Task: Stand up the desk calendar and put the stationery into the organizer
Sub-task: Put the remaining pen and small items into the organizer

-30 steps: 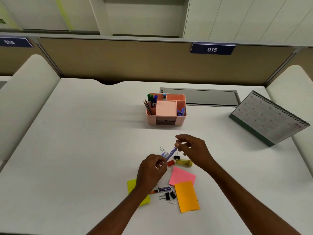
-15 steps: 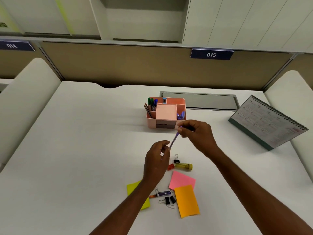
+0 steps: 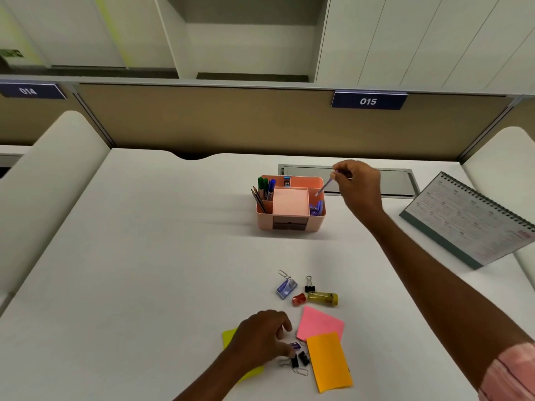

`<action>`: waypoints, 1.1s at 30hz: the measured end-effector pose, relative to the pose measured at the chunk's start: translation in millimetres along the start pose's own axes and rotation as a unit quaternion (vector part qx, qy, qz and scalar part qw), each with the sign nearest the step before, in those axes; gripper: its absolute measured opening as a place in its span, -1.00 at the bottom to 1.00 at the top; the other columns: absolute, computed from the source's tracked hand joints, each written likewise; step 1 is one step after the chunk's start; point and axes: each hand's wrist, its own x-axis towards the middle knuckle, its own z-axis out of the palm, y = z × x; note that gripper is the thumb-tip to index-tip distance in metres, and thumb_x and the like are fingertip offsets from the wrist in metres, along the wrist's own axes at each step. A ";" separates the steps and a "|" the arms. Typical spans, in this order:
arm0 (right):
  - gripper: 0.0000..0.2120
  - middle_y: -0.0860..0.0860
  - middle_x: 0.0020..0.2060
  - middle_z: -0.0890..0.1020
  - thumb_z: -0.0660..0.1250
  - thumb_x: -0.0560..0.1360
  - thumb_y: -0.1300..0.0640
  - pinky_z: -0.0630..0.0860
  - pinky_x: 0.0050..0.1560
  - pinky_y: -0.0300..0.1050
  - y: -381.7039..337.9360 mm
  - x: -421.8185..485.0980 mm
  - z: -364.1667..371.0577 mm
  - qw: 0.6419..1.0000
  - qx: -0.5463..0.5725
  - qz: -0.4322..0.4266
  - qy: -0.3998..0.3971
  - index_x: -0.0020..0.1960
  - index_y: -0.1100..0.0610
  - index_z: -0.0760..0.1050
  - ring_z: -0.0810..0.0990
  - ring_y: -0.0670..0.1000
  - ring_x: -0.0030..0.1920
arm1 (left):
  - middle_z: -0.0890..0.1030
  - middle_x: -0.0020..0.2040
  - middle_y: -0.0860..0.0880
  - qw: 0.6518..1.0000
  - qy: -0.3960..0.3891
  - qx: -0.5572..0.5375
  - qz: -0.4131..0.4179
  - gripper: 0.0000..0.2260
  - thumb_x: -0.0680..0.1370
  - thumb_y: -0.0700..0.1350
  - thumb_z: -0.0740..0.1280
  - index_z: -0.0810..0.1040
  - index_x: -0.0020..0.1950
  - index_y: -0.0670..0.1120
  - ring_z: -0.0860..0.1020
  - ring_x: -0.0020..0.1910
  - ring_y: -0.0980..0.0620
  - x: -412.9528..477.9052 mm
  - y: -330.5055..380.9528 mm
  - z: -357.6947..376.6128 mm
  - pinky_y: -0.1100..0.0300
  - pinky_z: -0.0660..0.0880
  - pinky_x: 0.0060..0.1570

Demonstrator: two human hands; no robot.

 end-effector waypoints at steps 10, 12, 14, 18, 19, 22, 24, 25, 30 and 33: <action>-0.90 0.10 -0.14 0.73 0.37 0.54 0.27 0.52 -0.15 -0.16 27.1 12.7 50.7 0.988 -0.090 0.014 -0.123 -0.08 0.21 0.67 0.64 0.05 -0.15 | 0.56 0.12 0.06 0.996 -0.030 0.075 0.045 -0.70 0.47 0.05 0.48 0.51 0.15 0.08 0.51 0.14 0.03 -3.9 -4.2 10.1 0.13 0.36 -0.01; -0.91 0.11 -0.12 0.73 0.38 0.55 0.27 0.51 -0.14 -0.18 31.4 13.1 55.1 0.988 -0.090 0.023 -0.125 -0.06 0.21 0.67 0.61 0.01 -0.16 | 0.55 0.13 0.05 0.995 -0.030 0.079 0.048 -0.72 0.48 0.01 0.46 0.52 0.15 0.07 0.50 0.16 0.02 -3.1 -6.4 12.1 0.10 0.39 0.04; -0.91 0.11 -0.11 0.73 0.38 0.54 0.28 0.49 -0.15 -0.20 34.0 13.2 58.1 0.988 -0.089 0.030 -0.125 -0.05 0.21 0.67 0.58 -0.03 -0.18 | 0.54 0.15 0.02 0.995 -0.029 0.086 0.052 -0.75 0.50 -0.02 0.44 0.52 0.15 0.06 0.49 0.17 0.00 -3.0 -7.4 13.6 0.06 0.41 0.09; -0.92 0.11 -0.09 0.73 0.38 0.56 0.26 0.49 -0.13 -0.19 37.6 15.7 62.1 0.988 -0.083 0.041 -0.124 -0.03 0.22 0.67 0.57 -0.03 -0.16 | 0.53 0.16 0.01 0.995 -0.028 0.078 0.054 -0.78 0.52 -0.04 0.43 0.53 0.15 0.05 0.49 0.17 -0.01 -1.7 -10.1 16.2 0.04 0.42 0.10; -0.91 0.12 -0.09 0.73 0.38 0.56 0.26 0.49 -0.13 -0.19 38.0 16.7 62.7 0.988 -0.083 0.042 -0.122 -0.03 0.22 0.67 0.57 -0.04 -0.16 | 0.54 0.16 0.01 0.995 -0.028 0.077 0.056 -0.79 0.53 -0.04 0.42 0.54 0.15 0.04 0.50 0.17 -0.02 -1.3 -10.1 16.4 0.05 0.41 0.09; -0.91 0.12 -0.09 0.74 0.39 0.56 0.27 0.49 -0.11 -0.20 37.9 18.8 64.0 0.989 -0.081 0.040 -0.119 -0.02 0.22 0.67 0.58 -0.03 -0.15 | 0.55 0.14 0.00 0.995 -0.021 0.079 0.065 -0.81 0.56 -0.02 0.37 0.56 0.16 0.05 0.52 0.15 -0.02 0.8 -10.4 16.2 0.07 0.41 0.06; -0.92 0.12 -0.08 0.74 0.40 0.55 0.26 0.50 -0.10 -0.18 38.4 19.9 64.3 0.989 -0.083 0.043 -0.118 -0.02 0.21 0.68 0.63 0.02 -0.12 | 0.55 0.14 0.00 0.994 -0.013 0.085 0.074 -0.81 0.56 0.01 0.33 0.56 0.17 0.05 0.52 0.15 -0.02 2.1 -11.1 16.4 0.08 0.41 0.05; -0.92 0.11 -0.08 0.74 0.41 0.54 0.26 0.51 -0.09 -0.17 38.9 20.3 64.7 0.988 -0.084 0.048 -0.117 -0.02 0.21 0.68 0.65 0.05 -0.10 | 0.55 0.13 0.00 0.993 -0.008 0.084 0.079 -0.80 0.56 0.01 0.31 0.56 0.17 0.05 0.52 0.15 -0.01 2.6 -11.7 16.8 0.08 0.41 0.05; -0.89 0.15 -0.04 0.73 0.44 0.55 0.23 0.55 -0.07 -0.12 40.5 20.6 64.9 0.984 -0.101 0.055 -0.133 0.05 0.23 0.67 0.67 0.11 -0.06 | 0.56 0.12 0.02 0.995 0.011 0.062 0.079 -0.76 0.56 0.01 0.28 0.59 0.20 0.06 0.54 0.12 0.02 5.8 -9.0 15.1 0.05 0.50 0.07; -0.87 0.16 -0.02 0.73 0.43 0.56 0.23 0.53 -0.06 -0.13 40.0 21.1 65.0 0.984 -0.105 0.056 -0.133 0.07 0.24 0.66 0.67 0.12 -0.04 | 0.57 0.12 0.03 0.995 0.025 0.040 0.085 -0.75 0.58 0.01 0.30 0.59 0.24 0.07 0.54 0.11 0.04 8.4 -3.9 11.3 0.07 0.51 0.08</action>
